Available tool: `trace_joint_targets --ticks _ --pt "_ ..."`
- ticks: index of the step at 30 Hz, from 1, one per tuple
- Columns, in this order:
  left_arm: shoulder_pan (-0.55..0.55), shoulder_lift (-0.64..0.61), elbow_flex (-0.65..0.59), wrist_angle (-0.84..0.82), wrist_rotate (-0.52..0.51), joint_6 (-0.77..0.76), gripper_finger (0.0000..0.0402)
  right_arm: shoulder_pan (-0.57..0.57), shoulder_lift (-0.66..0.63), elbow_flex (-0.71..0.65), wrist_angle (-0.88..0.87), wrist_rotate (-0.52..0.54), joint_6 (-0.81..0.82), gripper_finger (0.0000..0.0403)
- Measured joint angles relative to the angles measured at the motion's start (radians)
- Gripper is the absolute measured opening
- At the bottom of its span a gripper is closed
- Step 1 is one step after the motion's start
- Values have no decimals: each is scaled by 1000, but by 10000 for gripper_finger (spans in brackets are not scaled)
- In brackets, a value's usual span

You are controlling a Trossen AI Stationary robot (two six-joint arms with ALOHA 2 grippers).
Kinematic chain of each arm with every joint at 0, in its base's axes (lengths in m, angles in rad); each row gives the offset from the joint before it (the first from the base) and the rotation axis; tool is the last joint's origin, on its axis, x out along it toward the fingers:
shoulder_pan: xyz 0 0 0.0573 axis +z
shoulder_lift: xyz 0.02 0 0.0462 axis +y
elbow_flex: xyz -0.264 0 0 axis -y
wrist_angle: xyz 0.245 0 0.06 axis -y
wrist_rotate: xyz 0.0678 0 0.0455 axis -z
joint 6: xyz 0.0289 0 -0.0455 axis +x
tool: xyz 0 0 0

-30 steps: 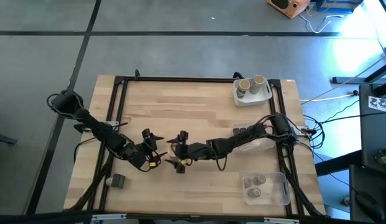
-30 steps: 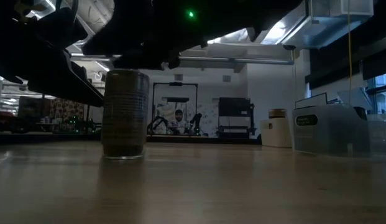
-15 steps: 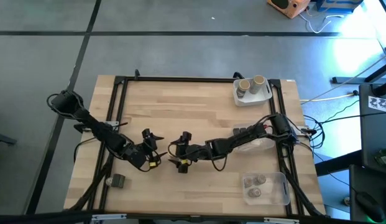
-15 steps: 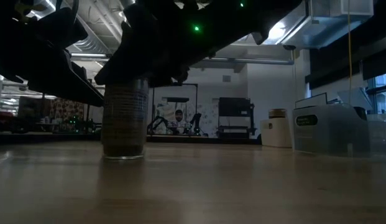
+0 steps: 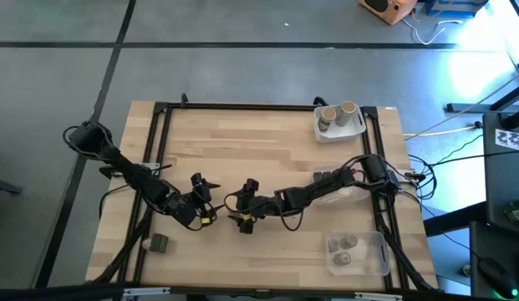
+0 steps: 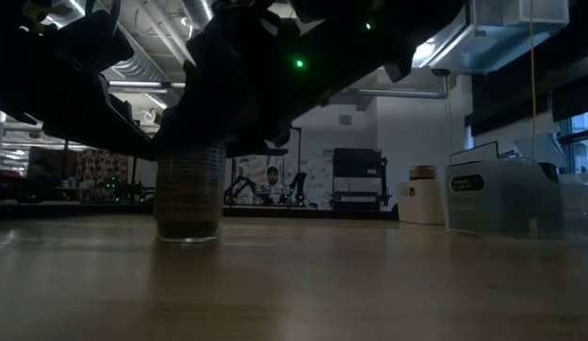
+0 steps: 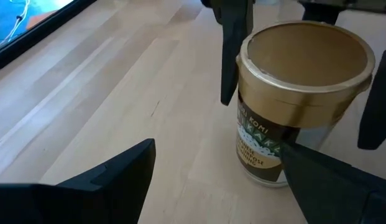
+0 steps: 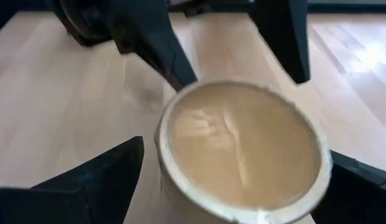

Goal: Sort spices by type
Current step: Put the brown seasoning bottle into the white bin

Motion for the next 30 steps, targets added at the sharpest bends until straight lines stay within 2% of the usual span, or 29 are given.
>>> trace_joint_targets --ticks 4,9,19,30 --pt "2 0 0 0 0 0 327 0 -1 1 5 1 -21 354" --pt "10 0 0 -1 0 0 327 0 -1 1 34 -6 -72 280" --pt "10 0 0 0 0 -5 327 4 -61 0 -66 68 -151 280" --pt "10 0 0 -5 0 -21 327 5 -233 1 -419 338 -144 280"
